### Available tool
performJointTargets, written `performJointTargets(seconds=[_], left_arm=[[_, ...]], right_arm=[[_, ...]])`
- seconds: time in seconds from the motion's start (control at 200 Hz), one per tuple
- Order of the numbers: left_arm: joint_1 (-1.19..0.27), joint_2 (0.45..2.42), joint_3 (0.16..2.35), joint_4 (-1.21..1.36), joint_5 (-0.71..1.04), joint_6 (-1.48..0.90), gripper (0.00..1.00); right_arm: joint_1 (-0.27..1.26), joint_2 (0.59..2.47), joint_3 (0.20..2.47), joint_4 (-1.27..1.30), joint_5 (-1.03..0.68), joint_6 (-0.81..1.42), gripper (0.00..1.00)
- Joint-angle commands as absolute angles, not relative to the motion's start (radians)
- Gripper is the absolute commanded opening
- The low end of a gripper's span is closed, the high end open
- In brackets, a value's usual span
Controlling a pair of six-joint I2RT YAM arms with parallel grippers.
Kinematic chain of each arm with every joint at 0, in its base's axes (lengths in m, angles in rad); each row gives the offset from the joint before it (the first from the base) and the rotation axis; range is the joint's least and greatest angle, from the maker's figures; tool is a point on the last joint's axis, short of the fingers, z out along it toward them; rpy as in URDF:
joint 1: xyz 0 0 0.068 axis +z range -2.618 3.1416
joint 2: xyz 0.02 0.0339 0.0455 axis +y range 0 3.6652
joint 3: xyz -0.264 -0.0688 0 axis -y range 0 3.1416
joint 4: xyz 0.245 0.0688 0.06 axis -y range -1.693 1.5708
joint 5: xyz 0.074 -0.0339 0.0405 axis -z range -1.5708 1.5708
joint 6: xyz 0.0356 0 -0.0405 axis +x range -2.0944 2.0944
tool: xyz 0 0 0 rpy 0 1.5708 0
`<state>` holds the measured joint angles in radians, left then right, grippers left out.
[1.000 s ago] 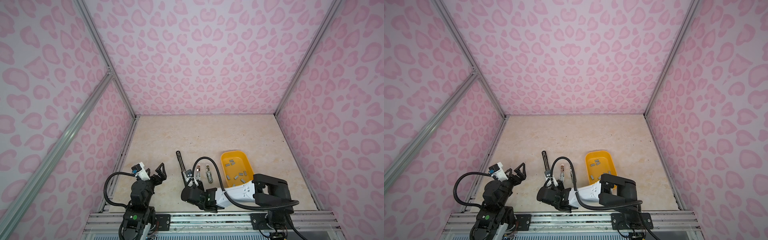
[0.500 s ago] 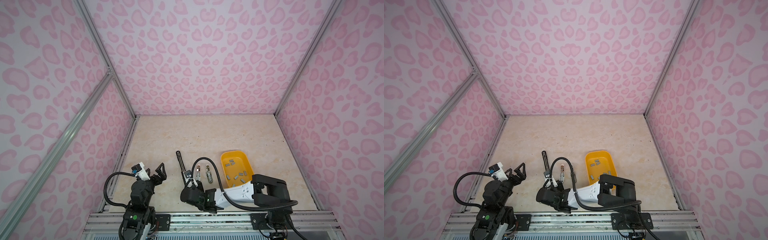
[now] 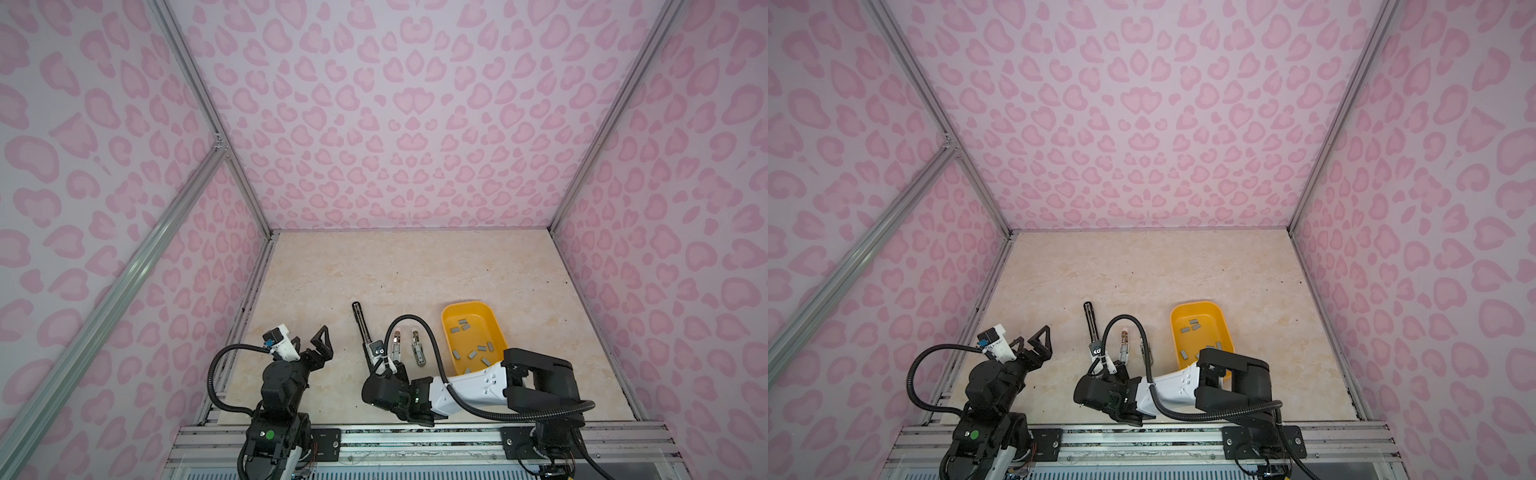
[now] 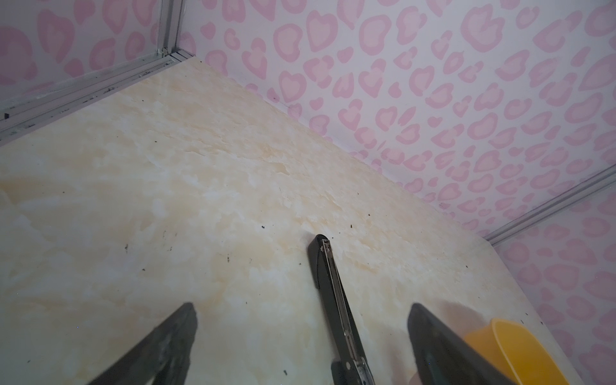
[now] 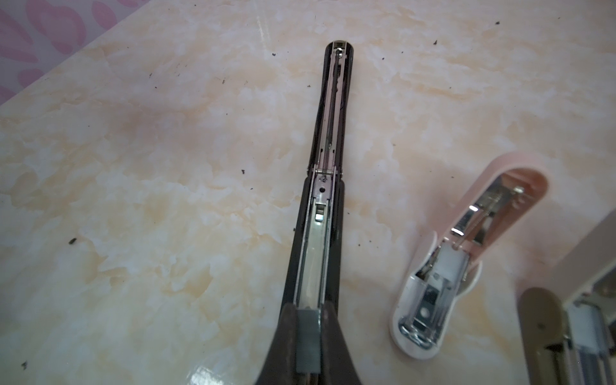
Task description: Load the staples into the stapler
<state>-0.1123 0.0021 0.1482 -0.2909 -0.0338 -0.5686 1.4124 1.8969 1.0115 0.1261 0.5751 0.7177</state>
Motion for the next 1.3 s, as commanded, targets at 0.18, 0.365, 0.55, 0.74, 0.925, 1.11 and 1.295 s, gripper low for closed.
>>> performJointTargets(seconds=[0.18,0.365,0.55,0.74,0.925,1.11,1.295], left_arm=[[-0.113,-0.070,0.152,-0.277,-0.040,-0.572,1.00],[-0.113,-0.070,0.153,-0.277,-0.040,-0.572,1.00],[-0.112,-0.071,0.153,-0.277,-0.040,-0.572,1.00],[-0.113,-0.070,0.153,-0.279,-0.039,-0.572,1.00],[-0.113,-0.070,0.153,-0.279,-0.040,-0.572,1.00],[-0.113,-0.071,0.153,-0.278,-0.040,-0.573,1.00],[-0.114,-0.071,0.152,-0.278,-0.040,-0.573,1.00]], right_arm=[[1.419,1.904,1.003,0.124,0.585,0.722,0.01],[1.441,1.879,1.008,0.113,0.640,0.700,0.01],[1.444,1.879,1.007,0.114,0.648,0.698,0.01],[1.445,1.897,1.019,0.109,0.639,0.698,0.01],[1.442,1.914,1.029,0.098,0.635,0.701,0.01],[1.440,1.919,1.029,0.097,0.632,0.705,0.01],[1.440,1.918,1.021,0.100,0.624,0.720,0.01]])
